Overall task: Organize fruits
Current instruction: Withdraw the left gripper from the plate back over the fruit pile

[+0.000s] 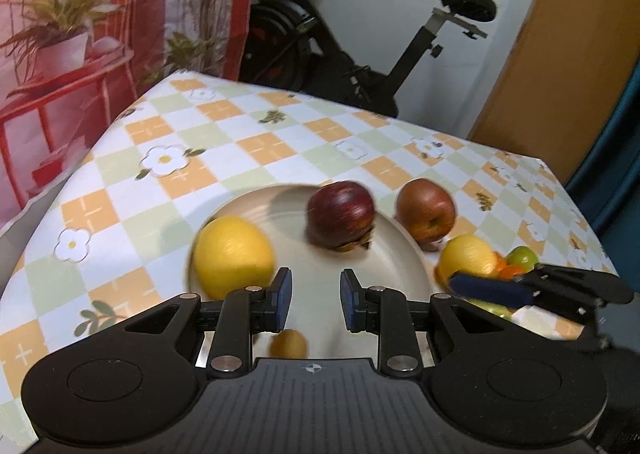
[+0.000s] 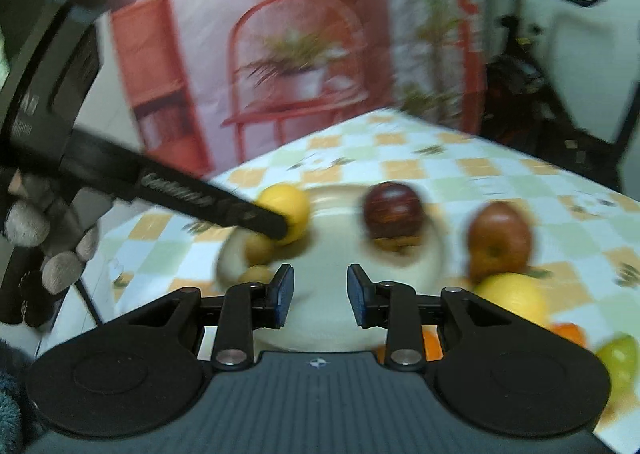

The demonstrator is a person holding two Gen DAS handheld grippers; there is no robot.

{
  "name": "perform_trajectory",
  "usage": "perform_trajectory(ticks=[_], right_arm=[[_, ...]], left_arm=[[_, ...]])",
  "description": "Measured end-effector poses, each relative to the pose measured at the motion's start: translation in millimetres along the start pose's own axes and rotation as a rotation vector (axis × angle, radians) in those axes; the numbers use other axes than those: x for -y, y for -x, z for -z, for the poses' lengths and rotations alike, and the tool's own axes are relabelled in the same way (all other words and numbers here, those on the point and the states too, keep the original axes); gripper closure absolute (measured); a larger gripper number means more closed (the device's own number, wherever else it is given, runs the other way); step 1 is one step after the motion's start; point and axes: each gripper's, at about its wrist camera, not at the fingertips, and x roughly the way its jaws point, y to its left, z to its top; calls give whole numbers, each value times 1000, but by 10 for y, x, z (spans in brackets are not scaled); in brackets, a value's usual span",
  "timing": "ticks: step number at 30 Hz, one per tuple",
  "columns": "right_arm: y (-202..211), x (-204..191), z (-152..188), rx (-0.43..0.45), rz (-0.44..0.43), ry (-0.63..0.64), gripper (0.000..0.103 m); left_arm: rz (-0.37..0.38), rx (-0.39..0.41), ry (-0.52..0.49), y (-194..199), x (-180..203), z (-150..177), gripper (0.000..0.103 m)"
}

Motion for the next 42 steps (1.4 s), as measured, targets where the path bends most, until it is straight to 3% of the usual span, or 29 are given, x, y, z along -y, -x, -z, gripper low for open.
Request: perform_trajectory(ticks=[7,15,35,39,42], right_arm=[[560,412,74,144,140,-107,70],[782,665,263,171,209,-168,66],[791,781,537,162,191,-200,56],[742,793,528,158,173,-216,55],[706,814,514,157,163,-229,55]], left_arm=[[44,21,-27,-47,321,-62,75],[82,11,-78,-159,658,-60,75],[121,-46,-109,-358,935,-6,75],[142,-48,-106,-394,1006,-38,65],[153,-44,-121,-404,1071,-51,65]])
